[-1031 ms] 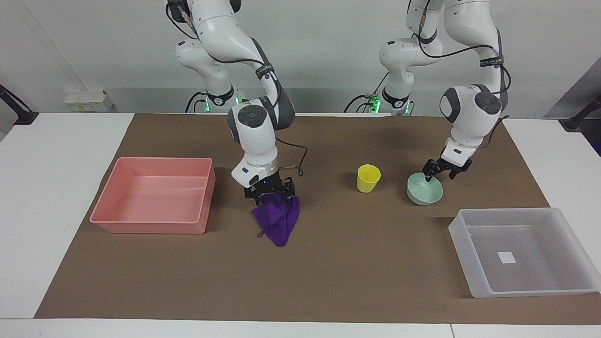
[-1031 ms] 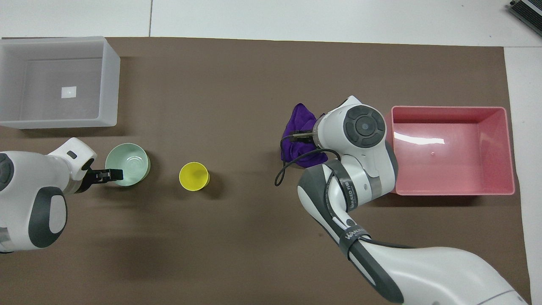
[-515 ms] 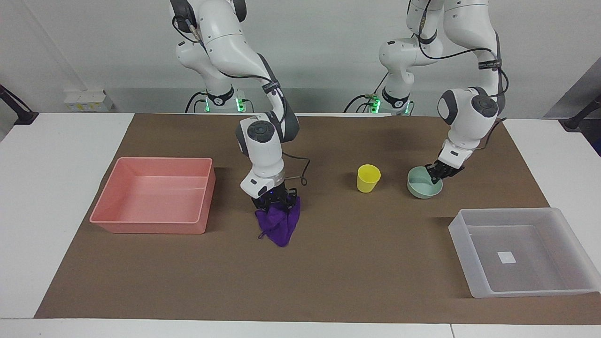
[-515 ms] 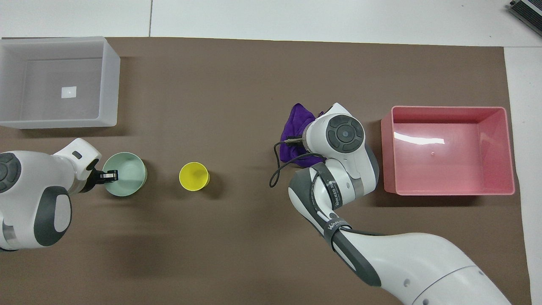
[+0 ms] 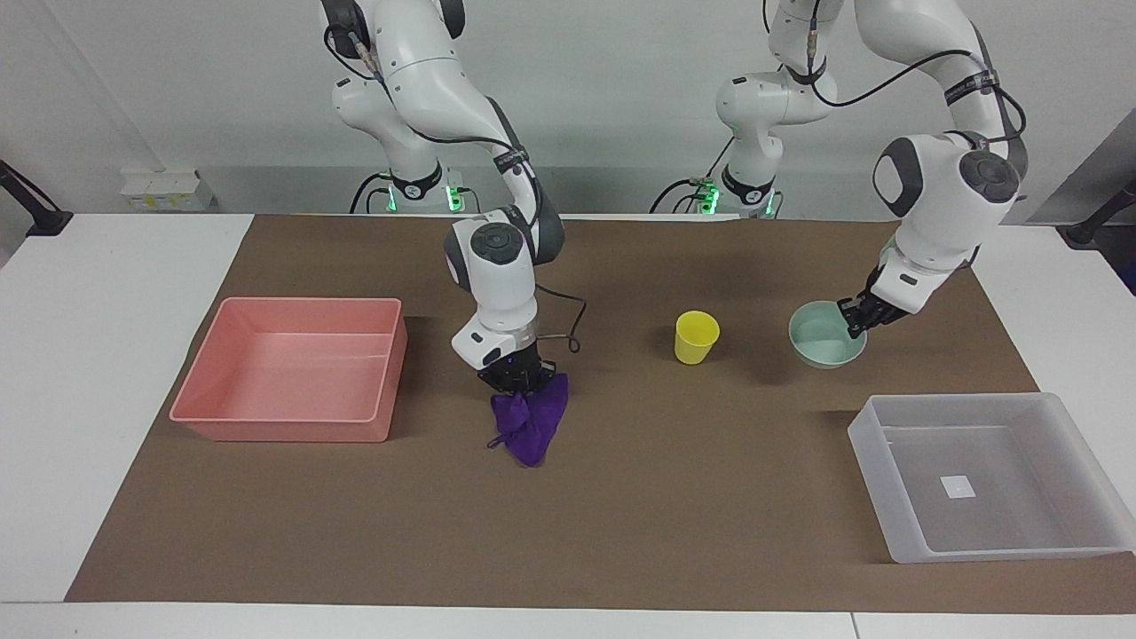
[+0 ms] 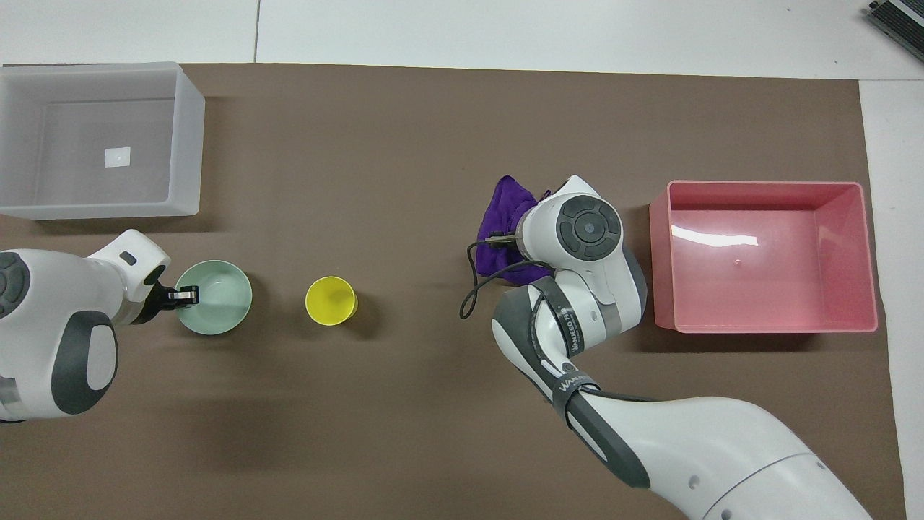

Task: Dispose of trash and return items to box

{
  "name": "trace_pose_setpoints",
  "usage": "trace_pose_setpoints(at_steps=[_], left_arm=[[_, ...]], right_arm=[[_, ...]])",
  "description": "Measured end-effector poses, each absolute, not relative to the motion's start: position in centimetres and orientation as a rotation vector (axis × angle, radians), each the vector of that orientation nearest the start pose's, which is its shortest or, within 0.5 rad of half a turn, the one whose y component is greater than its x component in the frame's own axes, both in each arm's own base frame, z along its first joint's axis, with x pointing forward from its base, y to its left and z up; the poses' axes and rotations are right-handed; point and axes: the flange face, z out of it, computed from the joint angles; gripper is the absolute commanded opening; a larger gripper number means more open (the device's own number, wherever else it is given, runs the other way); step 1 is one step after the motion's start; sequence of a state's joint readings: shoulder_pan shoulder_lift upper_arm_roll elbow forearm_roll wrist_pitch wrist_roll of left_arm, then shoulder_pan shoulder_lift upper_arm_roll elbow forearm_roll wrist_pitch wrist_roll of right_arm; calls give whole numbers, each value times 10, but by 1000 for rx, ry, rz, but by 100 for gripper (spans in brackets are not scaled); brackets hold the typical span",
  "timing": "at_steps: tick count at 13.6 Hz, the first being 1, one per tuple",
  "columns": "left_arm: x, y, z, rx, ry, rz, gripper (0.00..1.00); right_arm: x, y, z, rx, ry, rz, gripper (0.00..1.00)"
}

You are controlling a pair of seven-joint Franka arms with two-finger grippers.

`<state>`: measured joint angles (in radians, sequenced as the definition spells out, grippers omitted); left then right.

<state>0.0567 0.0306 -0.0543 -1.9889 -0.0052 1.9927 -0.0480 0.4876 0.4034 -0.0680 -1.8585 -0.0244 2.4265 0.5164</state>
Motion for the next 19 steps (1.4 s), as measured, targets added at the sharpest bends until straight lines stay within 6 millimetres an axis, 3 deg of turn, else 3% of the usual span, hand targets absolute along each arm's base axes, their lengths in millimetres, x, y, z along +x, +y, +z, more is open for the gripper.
trace_pose_setpoints(at_steps=[3, 6, 8, 10, 12, 14, 18, 19], left_arm=[[590, 14, 484, -3150, -43, -26, 0], [626, 62, 498, -3139, -71, -190, 0], [652, 84, 496, -3130, -93, -256, 0], [680, 111, 482, -3123, -47, -283, 0], [706, 134, 449, -3121, -15, -305, 0], [721, 139, 416, -3122, -10, -318, 0], [730, 129, 381, -3129, 12, -338, 0], [730, 128, 377, -3128, 14, -345, 52]], right_arm=[[594, 256, 384, -3071, 174, -302, 0], [590, 223, 457, -3072, 230, -345, 0], [589, 186, 490, -3095, 284, -383, 0], [591, 133, 512, -3125, 301, -377, 0], [595, 67, 522, -3159, 272, -361, 0], [597, 10, 516, -3190, 239, -334, 0], [589, -80, 475, -3231, 180, -259, 0], [587, -90, 458, -3233, 174, -253, 0]])
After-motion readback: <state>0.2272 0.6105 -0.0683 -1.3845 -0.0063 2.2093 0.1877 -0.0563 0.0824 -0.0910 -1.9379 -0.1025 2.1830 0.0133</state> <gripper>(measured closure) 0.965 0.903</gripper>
